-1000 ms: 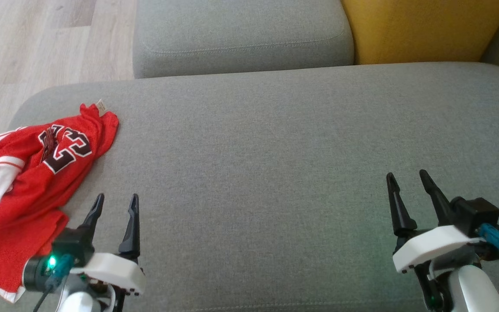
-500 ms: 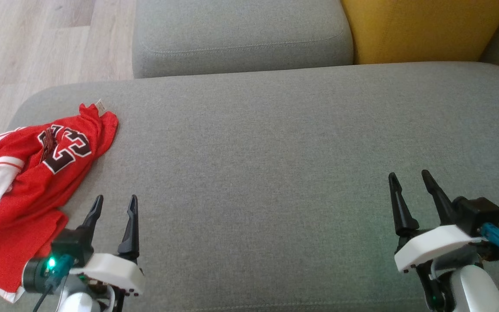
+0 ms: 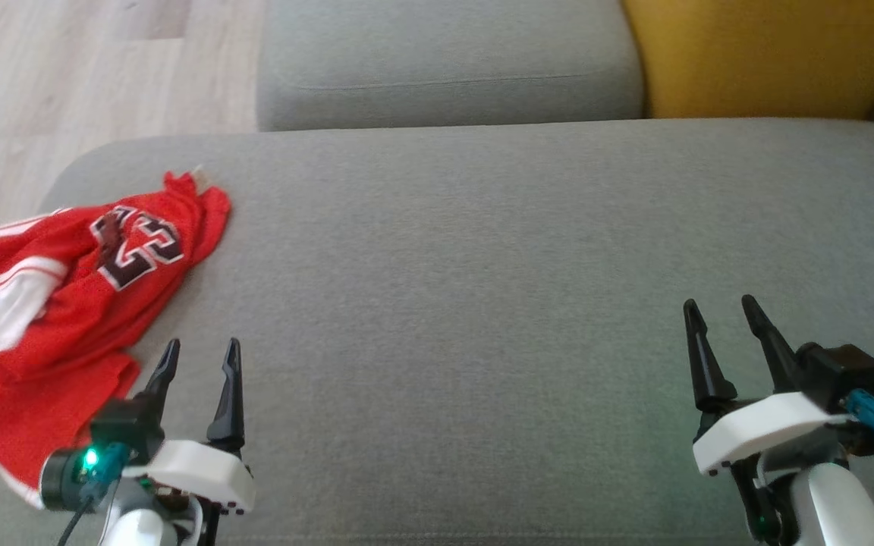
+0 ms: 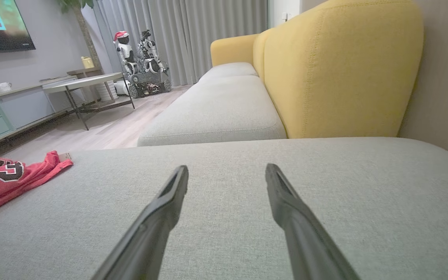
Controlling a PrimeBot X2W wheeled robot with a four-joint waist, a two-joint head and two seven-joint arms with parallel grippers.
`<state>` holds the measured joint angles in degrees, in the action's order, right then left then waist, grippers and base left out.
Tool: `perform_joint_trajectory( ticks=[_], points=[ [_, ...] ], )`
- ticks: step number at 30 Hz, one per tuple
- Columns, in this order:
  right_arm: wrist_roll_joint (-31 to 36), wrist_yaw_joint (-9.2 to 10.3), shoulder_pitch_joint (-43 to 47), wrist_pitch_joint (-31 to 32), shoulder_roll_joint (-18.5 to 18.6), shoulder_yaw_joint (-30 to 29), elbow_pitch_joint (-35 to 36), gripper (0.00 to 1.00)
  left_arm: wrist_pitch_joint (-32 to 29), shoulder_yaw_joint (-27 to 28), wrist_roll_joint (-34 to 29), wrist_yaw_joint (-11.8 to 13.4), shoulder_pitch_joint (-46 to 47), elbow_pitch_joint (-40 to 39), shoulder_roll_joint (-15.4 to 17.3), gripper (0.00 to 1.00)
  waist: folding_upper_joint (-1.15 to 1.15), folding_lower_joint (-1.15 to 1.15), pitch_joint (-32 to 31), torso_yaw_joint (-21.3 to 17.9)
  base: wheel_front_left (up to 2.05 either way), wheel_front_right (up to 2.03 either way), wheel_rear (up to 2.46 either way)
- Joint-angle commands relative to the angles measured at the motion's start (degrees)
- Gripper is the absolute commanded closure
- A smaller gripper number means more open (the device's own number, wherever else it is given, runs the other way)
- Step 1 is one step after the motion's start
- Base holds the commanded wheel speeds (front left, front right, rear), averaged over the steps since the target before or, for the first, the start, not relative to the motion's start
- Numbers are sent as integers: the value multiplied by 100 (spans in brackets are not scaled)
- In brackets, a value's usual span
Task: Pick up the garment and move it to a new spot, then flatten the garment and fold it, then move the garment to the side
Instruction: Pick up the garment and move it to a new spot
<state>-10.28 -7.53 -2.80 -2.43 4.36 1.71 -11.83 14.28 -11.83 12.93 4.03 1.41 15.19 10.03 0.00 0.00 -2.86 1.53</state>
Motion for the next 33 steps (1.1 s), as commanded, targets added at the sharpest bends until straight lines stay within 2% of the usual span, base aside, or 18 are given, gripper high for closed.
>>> perform_joint_trajectory(
  ticks=[1,5,6,15,20,27,33],
  points=[
    [-25,4,-171,-11,13,160,236,0,61,223,16,11,345,-190,98,0,0,0,2,174,0,0,0],
    [10,4,-141,-18,4,198,300,0,61,220,39,10,392,-202,112,0,0,0,-10,579,0,0,0],
    [10,4,-141,-18,4,198,300,0,61,220,39,10,392,-202,112,0,0,0,-10,579,0,0,0],
    [65,4,-108,13,-55,452,425,0,43,293,82,61,419,-276,237,0,0,0,3,1640,0,0,0],
    [76,4,-124,13,-88,573,491,0,26,337,99,113,382,-332,307,0,0,0,4,2078,0,0,0],
    [72,4,-122,9,-120,632,496,0,5,375,162,162,322,-427,362,0,0,0,-5,2404,0,0,0],
    [63,4,-110,2,-131,639,500,0,-4,368,207,188,302,-452,366,0,0,0,-6,2437,0,0,0]
  ],
)
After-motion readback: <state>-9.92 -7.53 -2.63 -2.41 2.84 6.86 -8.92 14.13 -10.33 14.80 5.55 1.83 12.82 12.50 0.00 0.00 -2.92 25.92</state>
